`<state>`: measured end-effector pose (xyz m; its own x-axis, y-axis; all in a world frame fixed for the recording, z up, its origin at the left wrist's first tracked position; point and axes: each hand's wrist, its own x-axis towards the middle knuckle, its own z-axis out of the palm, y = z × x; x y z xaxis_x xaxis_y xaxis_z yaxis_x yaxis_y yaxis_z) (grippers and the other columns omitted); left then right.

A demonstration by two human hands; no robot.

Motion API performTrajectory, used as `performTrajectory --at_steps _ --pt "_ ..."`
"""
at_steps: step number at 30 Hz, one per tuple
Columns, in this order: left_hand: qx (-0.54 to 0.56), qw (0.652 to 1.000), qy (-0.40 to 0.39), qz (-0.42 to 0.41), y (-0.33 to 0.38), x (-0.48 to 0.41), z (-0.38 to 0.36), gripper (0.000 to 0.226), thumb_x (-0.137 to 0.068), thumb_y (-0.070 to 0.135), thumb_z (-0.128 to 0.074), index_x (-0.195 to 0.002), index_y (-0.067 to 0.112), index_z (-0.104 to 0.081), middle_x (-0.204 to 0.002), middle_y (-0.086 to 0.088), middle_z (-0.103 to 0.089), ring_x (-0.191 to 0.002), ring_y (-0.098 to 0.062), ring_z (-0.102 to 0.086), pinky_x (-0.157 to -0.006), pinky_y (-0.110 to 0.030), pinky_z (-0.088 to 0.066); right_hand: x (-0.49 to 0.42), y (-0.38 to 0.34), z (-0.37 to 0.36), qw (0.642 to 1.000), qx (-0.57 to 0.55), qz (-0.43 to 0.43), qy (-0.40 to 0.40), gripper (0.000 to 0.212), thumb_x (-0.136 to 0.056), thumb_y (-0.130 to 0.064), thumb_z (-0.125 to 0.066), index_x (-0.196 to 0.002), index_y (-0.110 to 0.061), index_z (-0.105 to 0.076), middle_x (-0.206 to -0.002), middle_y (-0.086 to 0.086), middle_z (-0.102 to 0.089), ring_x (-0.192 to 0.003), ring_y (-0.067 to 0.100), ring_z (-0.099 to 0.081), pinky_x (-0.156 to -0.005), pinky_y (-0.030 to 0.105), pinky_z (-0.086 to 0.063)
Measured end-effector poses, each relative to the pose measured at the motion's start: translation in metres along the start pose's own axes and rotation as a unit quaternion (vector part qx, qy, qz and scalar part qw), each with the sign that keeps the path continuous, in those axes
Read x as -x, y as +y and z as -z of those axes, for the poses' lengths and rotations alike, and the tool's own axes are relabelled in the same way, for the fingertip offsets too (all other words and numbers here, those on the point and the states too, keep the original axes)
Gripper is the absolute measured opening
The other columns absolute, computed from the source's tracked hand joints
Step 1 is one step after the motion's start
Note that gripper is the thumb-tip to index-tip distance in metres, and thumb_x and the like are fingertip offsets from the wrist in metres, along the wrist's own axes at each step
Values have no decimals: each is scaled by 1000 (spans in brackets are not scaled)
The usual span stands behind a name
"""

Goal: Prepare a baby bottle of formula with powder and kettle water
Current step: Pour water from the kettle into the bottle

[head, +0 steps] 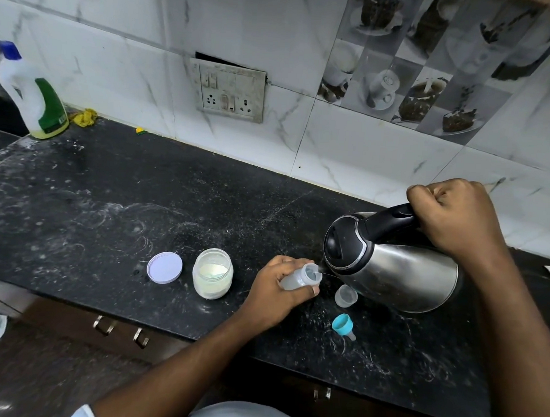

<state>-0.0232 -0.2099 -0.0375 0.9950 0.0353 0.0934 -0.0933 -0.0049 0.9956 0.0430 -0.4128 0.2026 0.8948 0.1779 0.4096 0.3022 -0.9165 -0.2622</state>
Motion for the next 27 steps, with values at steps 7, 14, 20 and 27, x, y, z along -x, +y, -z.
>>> performTrajectory --at_steps 7,14,20,27 --pt "-1 1000 4 -4 -2 0 -2 40 -80 27 -92 -118 34 -82 -120 2 -68 -113 -9 -67 -100 -22 -53 0 -1 -3 1000 2 1 0 38 -79 -33 -44 -54 -13 -23 -61 27 -26 -53 28 -21 -49 49 -32" --pt "-6 1000 8 -10 -4 -1 -2 38 -78 30 -91 -115 34 -82 -119 26 -68 -116 -10 -67 -98 -17 -51 0 5 -5 1000 -4 -4 3 40 -80 -32 -45 -54 -10 -25 -57 12 -19 -53 27 -23 -48 44 -29" --pt "-8 1000 10 -4 -4 -2 -3 39 -79 29 -91 -116 36 -82 -119 22 -67 -116 -7 -67 -98 -16 -50 0 8 -7 1000 1 1 -1 42 -80 -33 -45 -55 -5 -27 -57 13 -20 -53 29 -24 -49 42 -27" --pt "-10 1000 10 -3 -1 -3 -3 37 -82 19 -93 -116 31 -83 -118 10 -68 -113 -8 -67 -98 -17 -50 -1 9 -9 1000 6 -2 -3 39 -80 -33 -45 -54 -12 -24 -57 12 -19 -53 28 -23 -49 42 -27"
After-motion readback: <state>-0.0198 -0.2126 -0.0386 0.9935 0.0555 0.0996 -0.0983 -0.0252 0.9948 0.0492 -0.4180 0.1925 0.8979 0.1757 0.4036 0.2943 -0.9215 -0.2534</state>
